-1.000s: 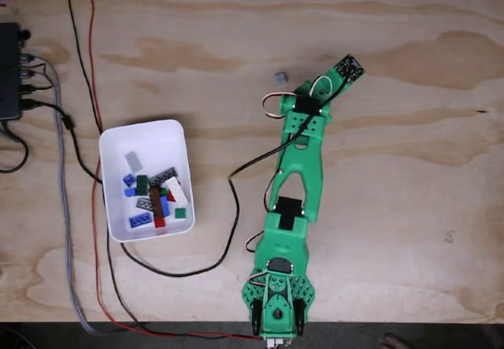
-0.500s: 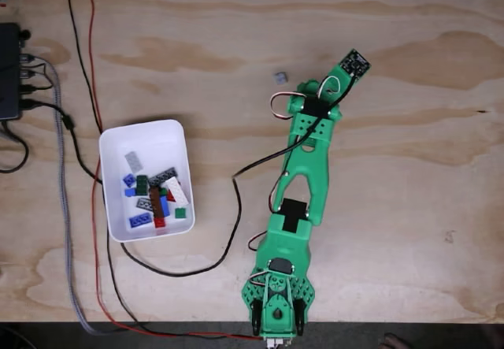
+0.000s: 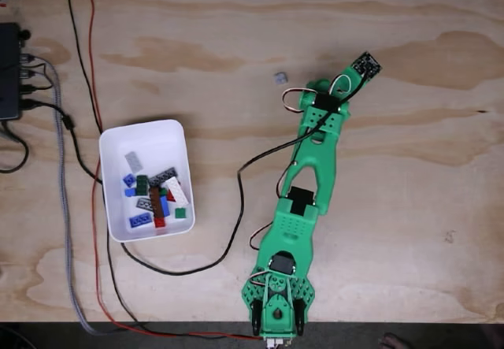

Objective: Put all lego bricks in the bin.

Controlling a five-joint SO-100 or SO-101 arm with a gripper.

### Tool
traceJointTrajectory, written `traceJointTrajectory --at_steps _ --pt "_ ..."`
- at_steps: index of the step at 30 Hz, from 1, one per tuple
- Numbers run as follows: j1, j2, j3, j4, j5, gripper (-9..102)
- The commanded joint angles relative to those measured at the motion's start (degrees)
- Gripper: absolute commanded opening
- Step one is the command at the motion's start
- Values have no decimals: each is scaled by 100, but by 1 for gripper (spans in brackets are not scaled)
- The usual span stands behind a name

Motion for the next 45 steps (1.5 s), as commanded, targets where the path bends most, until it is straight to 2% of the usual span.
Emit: traceJointTrajectory --at_steps 1,4,14,17,19,22,26,29,31,33,39,40,42,45 --pt "70 62 -554 -229 -26 26" --pt "88 -35 -633 -220 -88 23" --pt "88 -18 -580 -237 -132 0" --pt "141 105 -492 -185 -97 0" --pt "176 562 -132 -176 79 0" --pt "-26 2672 1564 -642 624 0" --pt "-1494 5212 2865 114 844 0" --pt "-3234 5792 2821 976 1239 0" --pt "-4421 5423 2206 1696 1705 0" --pt "-5335 4808 1679 2083 2153 0" --pt "-6407 3428 1011 1986 2830 0" --pt "-6495 3296 1002 1951 2874 6" --pt "-6504 3199 1072 1890 2936 27" --pt "-5950 3665 1248 1837 2848 36"
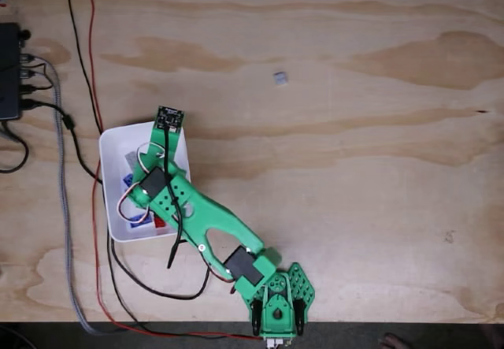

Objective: Put all lego bricks in the bin.

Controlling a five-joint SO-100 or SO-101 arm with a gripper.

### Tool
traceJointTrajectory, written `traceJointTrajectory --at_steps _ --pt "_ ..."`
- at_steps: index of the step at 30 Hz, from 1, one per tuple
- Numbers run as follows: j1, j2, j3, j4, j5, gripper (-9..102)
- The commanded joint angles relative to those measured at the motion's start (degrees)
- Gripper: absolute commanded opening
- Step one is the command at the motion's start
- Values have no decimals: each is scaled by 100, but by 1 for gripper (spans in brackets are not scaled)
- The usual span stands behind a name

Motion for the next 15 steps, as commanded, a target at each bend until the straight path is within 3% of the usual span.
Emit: traceJointTrajectory --at_steps 1,6,10,15 --pt "721 606 -97 -167 -114 36" --pt "3401 1547 817 -932 -2188 36" --pt "3560 2039 1714 -1187 -2593 38" --pt "4975 3041 2742 -2900 -3305 36"
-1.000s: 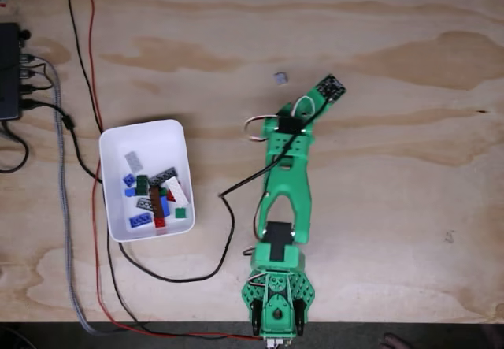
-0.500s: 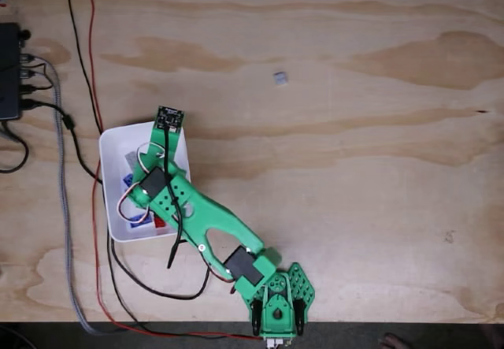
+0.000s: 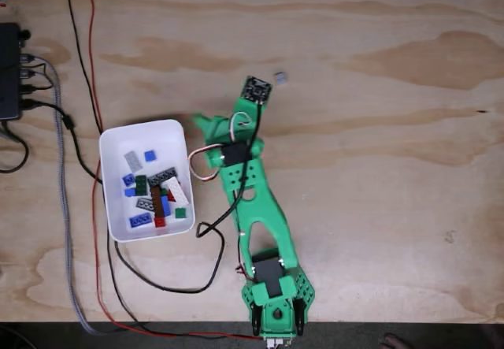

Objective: Put all lego bricks in the bin.

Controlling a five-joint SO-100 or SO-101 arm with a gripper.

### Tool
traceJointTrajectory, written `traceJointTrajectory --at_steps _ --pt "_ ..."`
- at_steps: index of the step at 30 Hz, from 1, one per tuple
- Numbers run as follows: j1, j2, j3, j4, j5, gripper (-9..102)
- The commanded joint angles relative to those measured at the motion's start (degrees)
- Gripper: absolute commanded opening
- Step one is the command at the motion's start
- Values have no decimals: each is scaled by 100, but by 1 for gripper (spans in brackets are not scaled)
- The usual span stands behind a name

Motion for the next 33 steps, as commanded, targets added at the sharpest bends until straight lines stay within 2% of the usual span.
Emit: traceJointTrajectory --at_steps 1,3,6,8,9,10,15,20,24,33 --pt "1934 1749 817 -1811 -1055 35" --pt "2347 1863 1477 -2672 -1828 32" --pt "2171 1837 2619 -3894 -2769 30" --pt "1907 1626 3173 -4491 -3076 31" --pt "1846 1415 3568 -5405 -3190 31" --pt "1811 1160 3779 -5959 -3313 31" --pt "1854 -211 3700 -7638 -3586 30" --pt "2118 -1371 2786 -7972 -3542 24" --pt "2215 -1995 2593 -8481 -3454 24" --pt "2180 -2531 2250 -8736 -3428 22"
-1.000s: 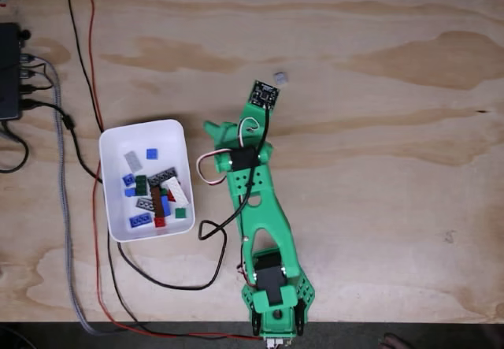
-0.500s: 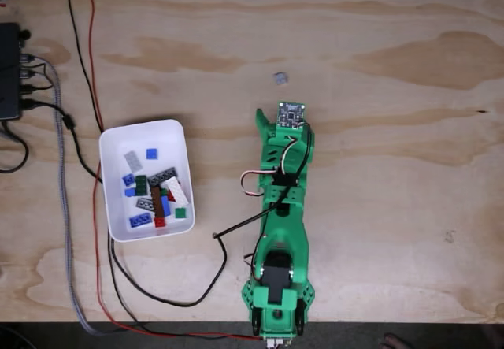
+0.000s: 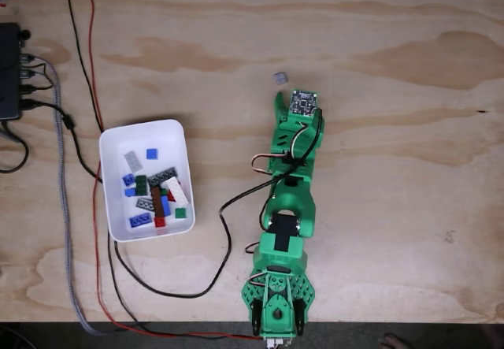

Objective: Put all lego bricks in the bin.

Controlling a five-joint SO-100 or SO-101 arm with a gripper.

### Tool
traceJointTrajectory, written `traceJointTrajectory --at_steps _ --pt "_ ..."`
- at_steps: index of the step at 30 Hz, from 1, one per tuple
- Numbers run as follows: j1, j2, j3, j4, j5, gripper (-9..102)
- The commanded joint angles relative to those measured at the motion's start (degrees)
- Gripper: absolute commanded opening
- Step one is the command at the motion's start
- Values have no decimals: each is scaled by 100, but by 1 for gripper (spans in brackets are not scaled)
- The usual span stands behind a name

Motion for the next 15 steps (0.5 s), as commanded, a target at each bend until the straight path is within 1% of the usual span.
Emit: traceJointTrajectory --at_steps 1,8,11,15 --pt "-9 -26 -457 -352 -62 22" --pt "-211 -615 -905 -668 -255 21" --pt "-299 -967 -1099 -1002 -404 22" --pt "-431 -1204 -1266 -1046 -580 22"
